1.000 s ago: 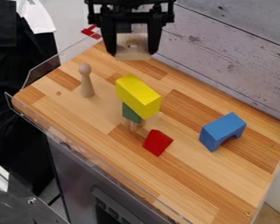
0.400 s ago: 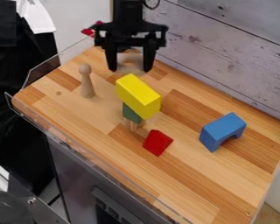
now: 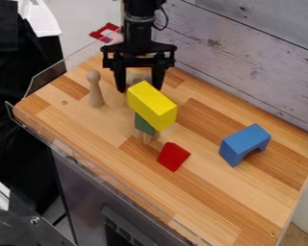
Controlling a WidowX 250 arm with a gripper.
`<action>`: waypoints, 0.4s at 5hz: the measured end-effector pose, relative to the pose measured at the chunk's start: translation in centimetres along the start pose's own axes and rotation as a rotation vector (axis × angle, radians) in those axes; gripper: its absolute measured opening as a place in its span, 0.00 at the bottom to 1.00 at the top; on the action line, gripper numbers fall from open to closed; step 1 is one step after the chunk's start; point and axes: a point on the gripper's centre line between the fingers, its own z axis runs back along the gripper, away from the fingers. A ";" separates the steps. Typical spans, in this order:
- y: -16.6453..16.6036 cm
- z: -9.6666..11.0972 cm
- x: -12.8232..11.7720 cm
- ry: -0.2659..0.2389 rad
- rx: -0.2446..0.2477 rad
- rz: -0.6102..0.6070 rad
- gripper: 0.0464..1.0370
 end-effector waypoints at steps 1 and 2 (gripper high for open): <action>0.3 -1.2 0.5 0.017 0.002 0.010 0.75; 0.1 -1.6 0.9 0.023 -0.002 0.013 0.75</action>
